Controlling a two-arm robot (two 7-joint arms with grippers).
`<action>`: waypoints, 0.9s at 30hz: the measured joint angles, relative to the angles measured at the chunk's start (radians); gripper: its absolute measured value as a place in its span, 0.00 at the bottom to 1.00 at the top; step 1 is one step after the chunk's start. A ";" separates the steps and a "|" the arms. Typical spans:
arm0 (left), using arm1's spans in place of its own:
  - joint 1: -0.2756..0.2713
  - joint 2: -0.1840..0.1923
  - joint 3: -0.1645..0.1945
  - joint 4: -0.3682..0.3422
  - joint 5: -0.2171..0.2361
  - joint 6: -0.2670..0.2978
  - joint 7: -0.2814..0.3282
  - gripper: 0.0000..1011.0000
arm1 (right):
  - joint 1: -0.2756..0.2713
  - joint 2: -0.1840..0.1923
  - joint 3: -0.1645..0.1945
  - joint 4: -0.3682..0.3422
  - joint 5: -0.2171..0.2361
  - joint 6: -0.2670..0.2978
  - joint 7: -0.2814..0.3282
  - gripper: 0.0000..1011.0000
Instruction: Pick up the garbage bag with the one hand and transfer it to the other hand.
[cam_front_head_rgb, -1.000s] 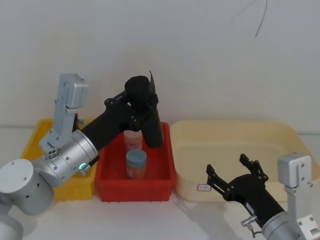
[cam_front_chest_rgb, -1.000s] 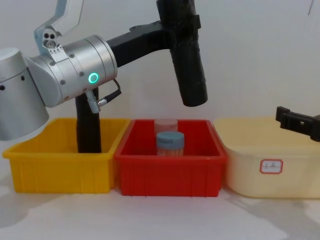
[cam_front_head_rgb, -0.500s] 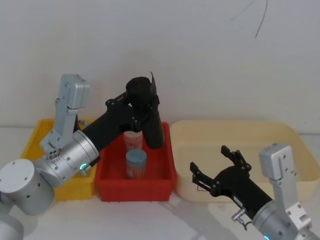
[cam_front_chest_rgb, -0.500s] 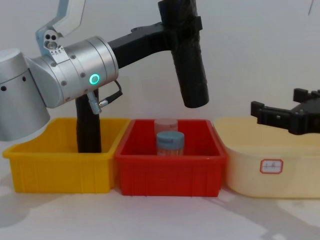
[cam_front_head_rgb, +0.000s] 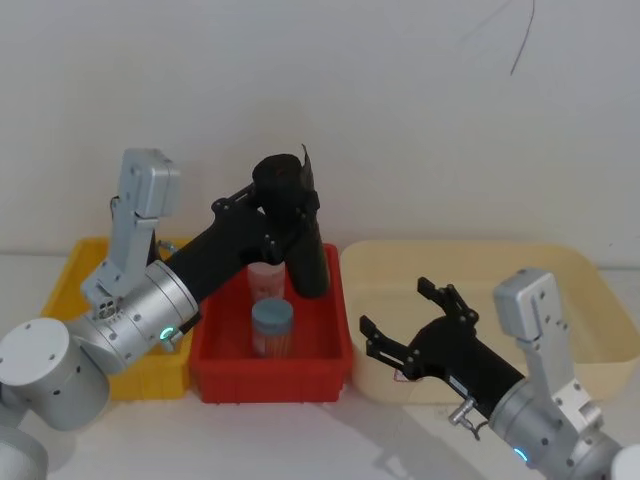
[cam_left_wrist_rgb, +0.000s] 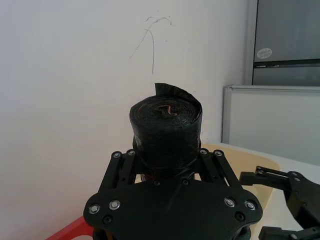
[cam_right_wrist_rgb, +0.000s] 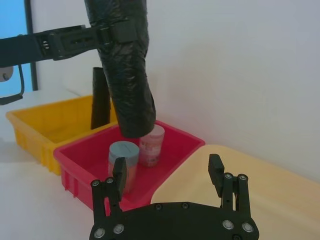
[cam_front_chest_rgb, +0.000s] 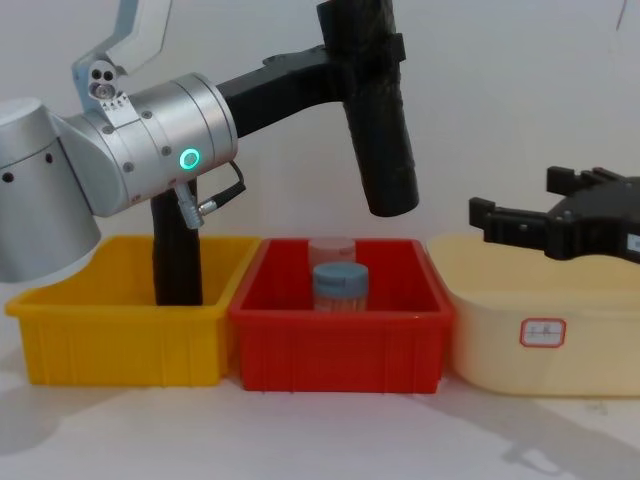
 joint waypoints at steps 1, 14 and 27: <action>0.000 0.000 0.000 0.000 0.000 0.000 0.000 0.48 | 0.003 0.000 -0.001 0.003 0.000 -0.001 0.005 0.99; 0.000 0.000 0.000 0.001 0.000 0.000 0.000 0.48 | 0.095 -0.020 -0.036 0.099 0.006 -0.020 0.083 0.99; 0.000 0.000 0.000 0.000 0.000 0.000 0.000 0.48 | 0.181 -0.043 -0.080 0.176 0.010 -0.033 0.134 0.99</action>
